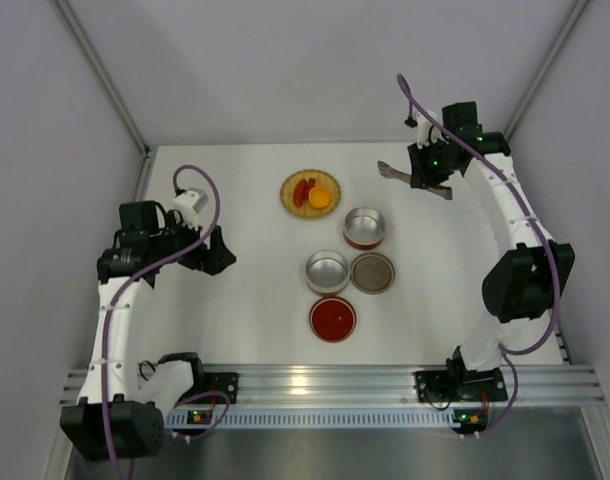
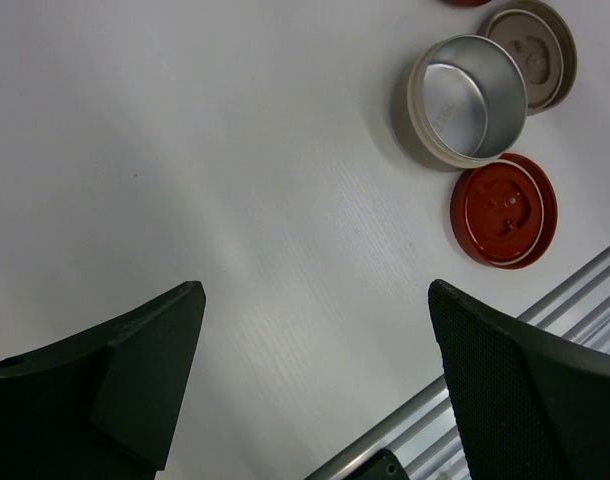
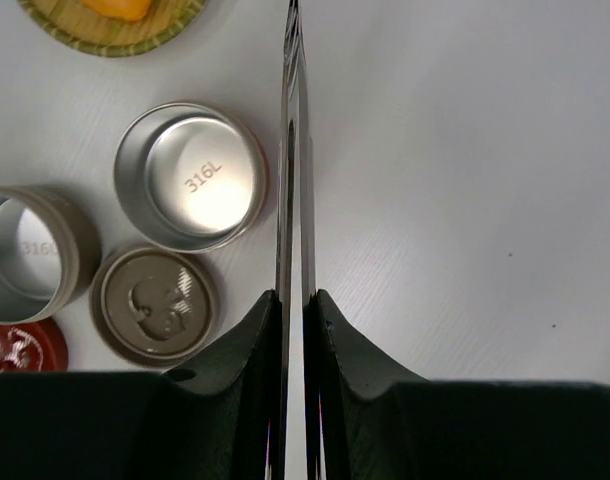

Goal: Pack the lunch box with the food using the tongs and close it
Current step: Pick up the fake food from the plate.

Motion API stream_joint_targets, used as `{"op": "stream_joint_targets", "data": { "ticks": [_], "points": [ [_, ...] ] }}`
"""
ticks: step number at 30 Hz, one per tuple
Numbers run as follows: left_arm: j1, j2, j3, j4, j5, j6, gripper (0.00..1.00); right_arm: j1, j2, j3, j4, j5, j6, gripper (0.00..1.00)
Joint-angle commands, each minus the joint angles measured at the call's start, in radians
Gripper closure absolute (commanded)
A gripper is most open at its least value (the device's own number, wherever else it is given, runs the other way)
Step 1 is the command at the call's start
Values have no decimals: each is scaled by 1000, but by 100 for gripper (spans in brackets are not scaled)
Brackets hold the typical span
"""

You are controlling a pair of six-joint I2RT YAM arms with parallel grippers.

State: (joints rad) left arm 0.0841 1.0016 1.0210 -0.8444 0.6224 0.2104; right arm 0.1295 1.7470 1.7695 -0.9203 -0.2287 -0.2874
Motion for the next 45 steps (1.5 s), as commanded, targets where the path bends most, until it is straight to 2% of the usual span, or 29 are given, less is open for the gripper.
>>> {"op": "stream_joint_targets", "data": {
  "ticks": [1, 6, 10, 15, 23, 33, 39, 45],
  "points": [
    [-1, -63, 30, 60, 124, 105, 2, -4, -66, 50, -107, -179, -41, 87],
    [-1, -144, 30, 117, 155, 181, 2, 47, -127, 48, -126, -288, -42, 89],
    [-1, -133, 37, 67, 174, 219, 2, 139, -129, 71, -92, -218, -16, 85],
    [-1, -132, 24, 67, 151, 143, 1, 225, -75, 123, -61, -155, 11, 73],
    [0, -126, 8, 107, 114, 66, 2, 286, 11, 194, -22, -123, 65, 68],
    [0, -31, 45, 102, 89, -43, 1, 320, 131, 212, 67, -70, 133, 57],
    [0, -20, 40, 102, 117, -28, 2, 315, 187, 229, 80, -55, 90, 57],
    [-1, 2, 34, 87, 152, 4, 1, 272, 213, 235, 86, -104, 34, 57]
  ]
}}
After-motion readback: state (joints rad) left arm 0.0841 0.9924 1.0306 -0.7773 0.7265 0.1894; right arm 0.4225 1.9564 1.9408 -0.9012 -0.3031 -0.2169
